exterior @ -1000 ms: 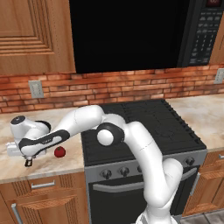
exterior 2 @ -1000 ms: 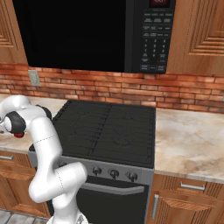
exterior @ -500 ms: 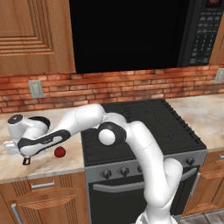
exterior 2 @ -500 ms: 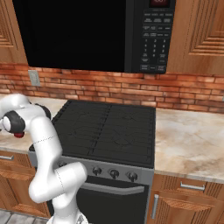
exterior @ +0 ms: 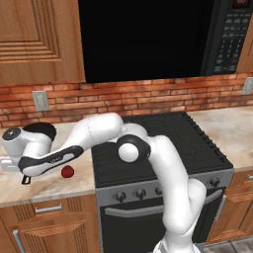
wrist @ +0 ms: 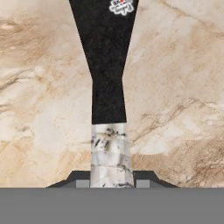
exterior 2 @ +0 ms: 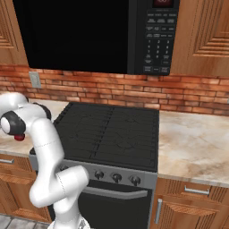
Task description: Place the pan on the front right burner on the stove. Then place the tomato and the onion in the pan and turn on the front right burner.
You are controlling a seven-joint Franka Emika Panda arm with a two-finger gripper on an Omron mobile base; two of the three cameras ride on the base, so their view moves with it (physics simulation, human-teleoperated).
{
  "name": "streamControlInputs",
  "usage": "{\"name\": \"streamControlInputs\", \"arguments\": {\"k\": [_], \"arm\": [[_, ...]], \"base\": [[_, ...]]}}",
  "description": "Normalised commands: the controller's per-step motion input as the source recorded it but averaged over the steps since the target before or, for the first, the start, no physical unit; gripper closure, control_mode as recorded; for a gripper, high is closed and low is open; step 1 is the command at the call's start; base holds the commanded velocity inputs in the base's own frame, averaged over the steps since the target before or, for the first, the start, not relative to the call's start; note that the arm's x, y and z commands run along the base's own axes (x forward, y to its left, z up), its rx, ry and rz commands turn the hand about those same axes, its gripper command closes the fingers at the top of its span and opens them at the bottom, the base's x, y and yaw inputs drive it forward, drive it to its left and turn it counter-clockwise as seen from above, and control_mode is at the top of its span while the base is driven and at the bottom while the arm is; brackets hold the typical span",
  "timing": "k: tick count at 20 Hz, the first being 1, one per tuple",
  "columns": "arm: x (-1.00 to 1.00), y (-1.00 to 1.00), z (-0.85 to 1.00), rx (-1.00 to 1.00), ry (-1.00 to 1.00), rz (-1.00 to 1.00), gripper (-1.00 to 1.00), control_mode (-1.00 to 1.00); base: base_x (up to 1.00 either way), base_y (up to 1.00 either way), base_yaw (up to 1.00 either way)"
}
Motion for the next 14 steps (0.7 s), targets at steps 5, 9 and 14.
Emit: {"name": "streamControlInputs", "arguments": {"k": [5,9,14], "arm": [[-0.19,-0.28,0.32,0.10,0.00,-0.04,1.00,-1.00],[-0.15,-0.33,0.33,0.09,0.00,-0.05,1.00,-1.00],[-0.21,-0.41,0.20,0.06,0.00,-0.06,1.00,-1.00]], "base": [[0.00,0.00,0.00],[0.00,0.00,0.00],[0.00,0.00,0.00]]}}
